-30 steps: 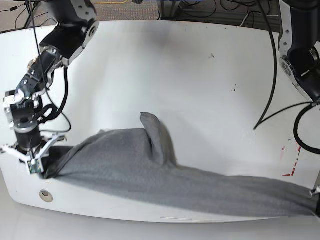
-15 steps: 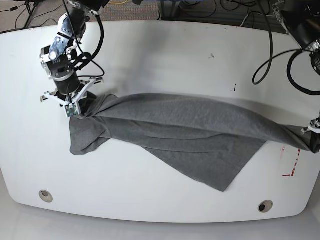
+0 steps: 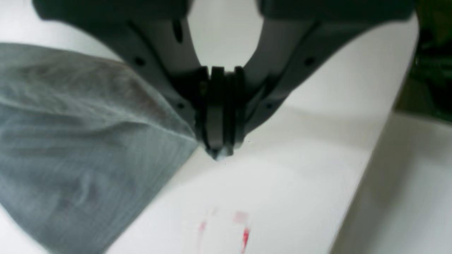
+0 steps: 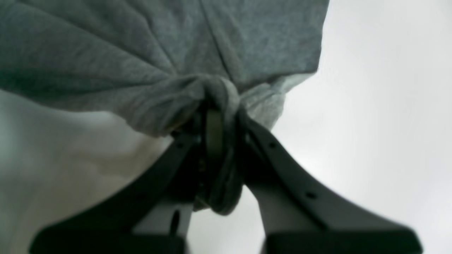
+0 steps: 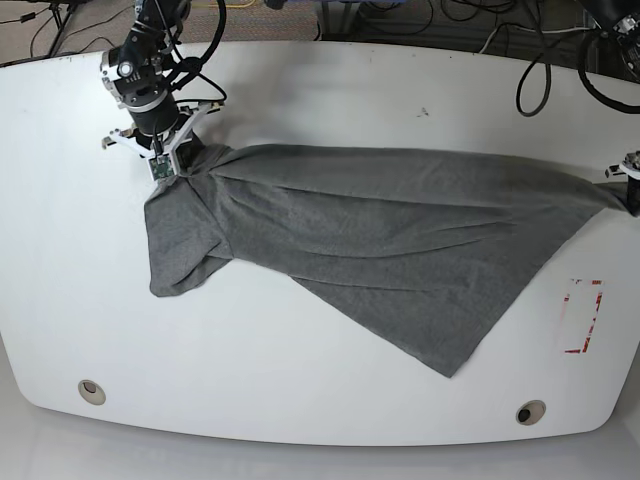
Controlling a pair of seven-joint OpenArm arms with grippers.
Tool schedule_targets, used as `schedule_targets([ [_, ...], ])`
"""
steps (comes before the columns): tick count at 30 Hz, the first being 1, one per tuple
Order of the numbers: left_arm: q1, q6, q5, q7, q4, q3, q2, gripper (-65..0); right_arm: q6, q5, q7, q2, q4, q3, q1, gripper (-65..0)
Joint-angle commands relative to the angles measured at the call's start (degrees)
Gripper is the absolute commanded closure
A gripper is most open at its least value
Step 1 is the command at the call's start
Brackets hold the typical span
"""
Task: Layout the t-shirt on the table in an organized manner, then fold the t-shirt properly
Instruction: 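Lift the shirt high with both grippers and lay it spread across the table, then release the left gripper and move it to the shirt's hanging corner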
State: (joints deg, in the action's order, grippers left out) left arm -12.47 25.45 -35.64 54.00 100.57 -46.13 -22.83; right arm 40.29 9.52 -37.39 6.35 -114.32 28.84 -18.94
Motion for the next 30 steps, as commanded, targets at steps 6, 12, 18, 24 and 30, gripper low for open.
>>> schedule_targets([
  [6, -3.31, 4.22, -0.8, -1.82, 1.01, -2.0, -1.3, 0.0, -0.29, -0.51, 1.39, 1.34, -1.15, -0.22, -2.82, -4.0],
  [12, -5.95, 5.45, -0.8, -1.82, 1.1, -2.0, -1.3, -0.4, -0.29, -0.6, 1.39, 1.78, -0.97, -0.31, -4.67, -4.1],
  [18, -7.88, 6.59, -0.71, -1.82, 1.01, -1.83, -1.57, -3.2, -0.29, -0.6, 1.39, 1.96, -0.97, -0.31, -5.63, -4.1],
  [24, -10.17, 6.59, -0.71, -1.82, 1.1, -0.86, -2.36, -22.2, -0.29, -0.6, 1.39, 1.96, -0.89, -0.31, -6.34, -4.1],
  [30, -12.19, 6.5, -0.8, -1.82, 2.33, -1.21, -2.45, -32.6, -0.29, -0.6, 1.39, 1.96, -0.97, -0.31, -6.42, -4.1],
])
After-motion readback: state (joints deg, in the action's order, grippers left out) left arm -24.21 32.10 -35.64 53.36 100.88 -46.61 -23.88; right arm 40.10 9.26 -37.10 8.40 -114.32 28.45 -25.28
